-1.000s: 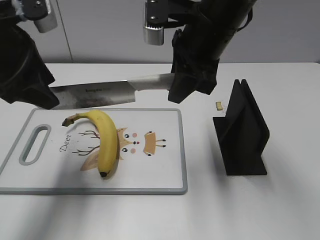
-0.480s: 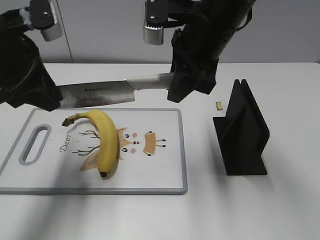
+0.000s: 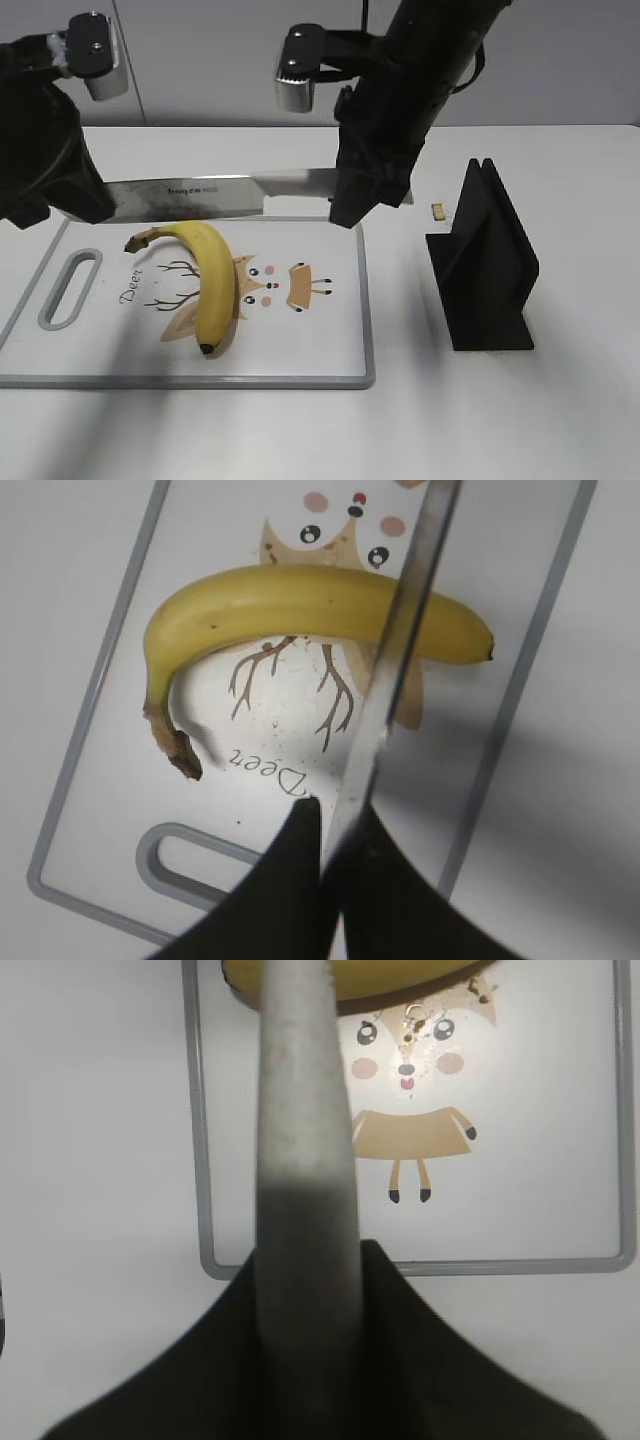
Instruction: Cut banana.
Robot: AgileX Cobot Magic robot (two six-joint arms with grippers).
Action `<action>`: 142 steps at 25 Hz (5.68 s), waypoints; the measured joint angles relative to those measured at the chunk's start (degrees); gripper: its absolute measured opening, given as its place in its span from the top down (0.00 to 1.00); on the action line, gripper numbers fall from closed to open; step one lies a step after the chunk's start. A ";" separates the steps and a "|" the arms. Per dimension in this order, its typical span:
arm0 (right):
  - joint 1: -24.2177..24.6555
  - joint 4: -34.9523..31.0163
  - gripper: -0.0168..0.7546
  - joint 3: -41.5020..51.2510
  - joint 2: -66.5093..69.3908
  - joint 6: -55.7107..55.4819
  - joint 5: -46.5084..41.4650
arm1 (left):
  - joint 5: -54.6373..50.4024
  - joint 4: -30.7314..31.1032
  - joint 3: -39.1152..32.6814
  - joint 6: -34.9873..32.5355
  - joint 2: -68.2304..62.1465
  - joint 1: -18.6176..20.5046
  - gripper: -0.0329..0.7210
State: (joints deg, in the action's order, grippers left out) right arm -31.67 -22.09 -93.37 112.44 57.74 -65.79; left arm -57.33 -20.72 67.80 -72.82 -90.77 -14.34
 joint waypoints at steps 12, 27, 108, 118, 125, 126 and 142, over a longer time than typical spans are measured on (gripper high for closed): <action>0.98 0.28 0.72 -0.37 2.55 -2.60 -1.80 | 4.48 -1.86 -3.29 0.05 -2.22 -0.24 0.93; 1.07 -0.38 0.68 5.03 6.41 -3.47 0.97 | 16.74 -3.67 -14.42 0.18 -2.34 -3.08 0.93; -0.80 0.89 0.65 11.41 8.37 -3.88 13.17 | 26.33 -3.23 -21.74 2.19 -3.19 -4.65 0.93; -0.84 1.52 0.65 11.41 0.56 -4.00 12.21 | 23.53 -2.09 -21.74 2.59 7.50 -4.65 0.94; -0.87 1.41 0.67 11.41 -0.44 0.29 11.31 | 23.04 -2.52 -21.74 2.96 8.33 -4.70 0.90; -0.87 1.37 0.68 11.44 -0.44 0.51 10.84 | 23.49 -2.76 -21.74 3.24 8.33 -4.70 0.84; -0.57 1.19 0.76 11.69 -6.90 3.16 8.61 | 29.47 -4.27 -21.74 8.32 14.10 -3.77 0.18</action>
State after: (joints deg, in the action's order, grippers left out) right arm -32.24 -20.90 -81.68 105.55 60.90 -57.18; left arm -27.86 -24.99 46.05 -64.50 -76.67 -18.11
